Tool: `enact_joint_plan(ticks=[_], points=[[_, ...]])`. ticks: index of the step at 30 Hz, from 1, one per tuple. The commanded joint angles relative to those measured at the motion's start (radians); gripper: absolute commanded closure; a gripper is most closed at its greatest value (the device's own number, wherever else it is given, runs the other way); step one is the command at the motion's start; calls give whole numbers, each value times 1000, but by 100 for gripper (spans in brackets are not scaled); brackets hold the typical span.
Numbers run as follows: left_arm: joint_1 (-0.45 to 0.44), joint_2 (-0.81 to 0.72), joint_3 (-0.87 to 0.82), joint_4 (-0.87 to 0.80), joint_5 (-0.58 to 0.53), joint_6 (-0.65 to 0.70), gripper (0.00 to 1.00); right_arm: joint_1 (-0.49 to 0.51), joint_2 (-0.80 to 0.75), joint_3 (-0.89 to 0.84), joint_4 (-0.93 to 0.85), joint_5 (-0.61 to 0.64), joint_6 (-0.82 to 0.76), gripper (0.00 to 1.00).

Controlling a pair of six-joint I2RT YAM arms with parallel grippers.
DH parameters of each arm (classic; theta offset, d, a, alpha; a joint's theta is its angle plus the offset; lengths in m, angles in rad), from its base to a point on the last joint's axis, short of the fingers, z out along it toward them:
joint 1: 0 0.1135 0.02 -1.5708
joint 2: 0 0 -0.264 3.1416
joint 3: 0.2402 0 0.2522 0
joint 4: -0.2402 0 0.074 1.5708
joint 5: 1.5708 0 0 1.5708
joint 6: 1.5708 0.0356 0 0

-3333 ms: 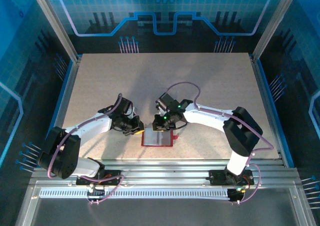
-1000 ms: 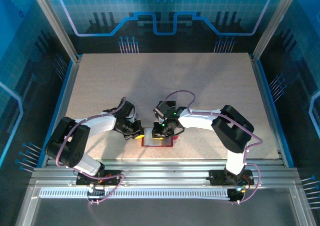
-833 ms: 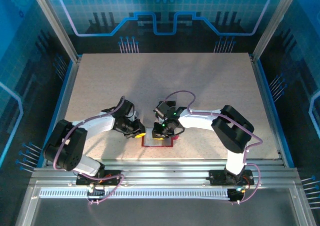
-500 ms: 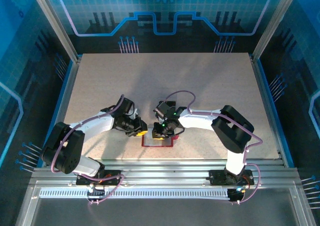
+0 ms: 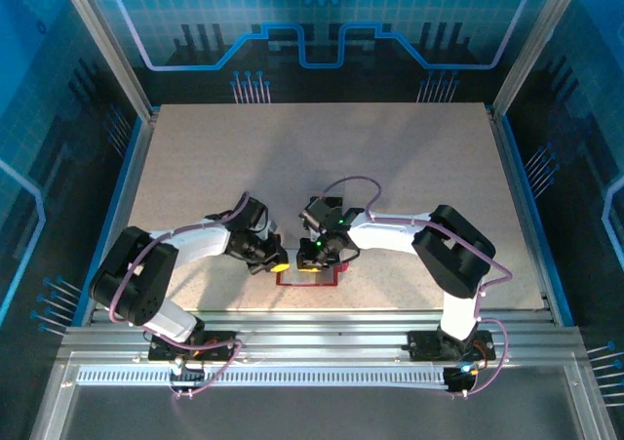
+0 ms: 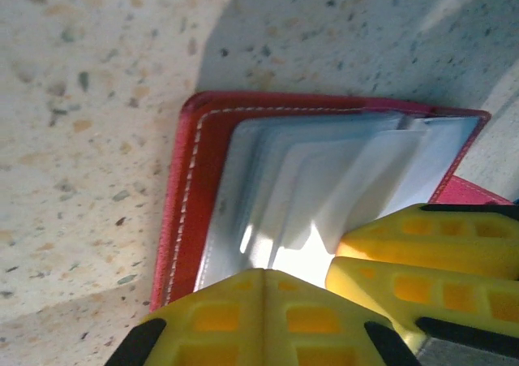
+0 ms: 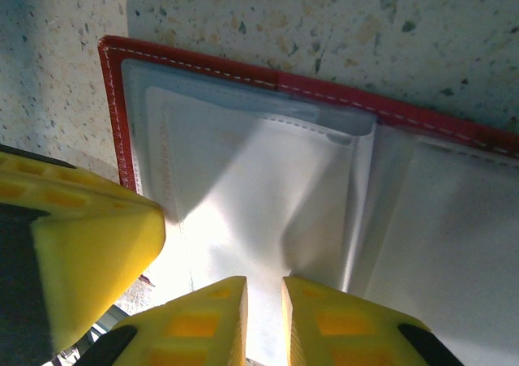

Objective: Take the credit cards out of the card holder

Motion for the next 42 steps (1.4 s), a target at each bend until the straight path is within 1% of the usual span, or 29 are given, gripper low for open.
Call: enact_joint_plan(ticks=[1,6,15,26,35,42], points=[[-7,13,-11,-5,13,14,98,3,-22,-13,-19,6,15,81],[-8,27,-4,-32,-7,38,99,4,-31,-14,-18,8,15,81],[-8,39,-16,-24,-11,34,99,1,-60,-25,-18,20,17,81],[-8,42,-1,-43,-17,43,99,-4,-36,-49,-3,16,20,82],[-7,27,1,-52,-30,40,98,-11,-56,-73,3,24,25,82],[-8,-27,29,-98,-50,35,97,-14,-63,-91,22,20,36,81]])
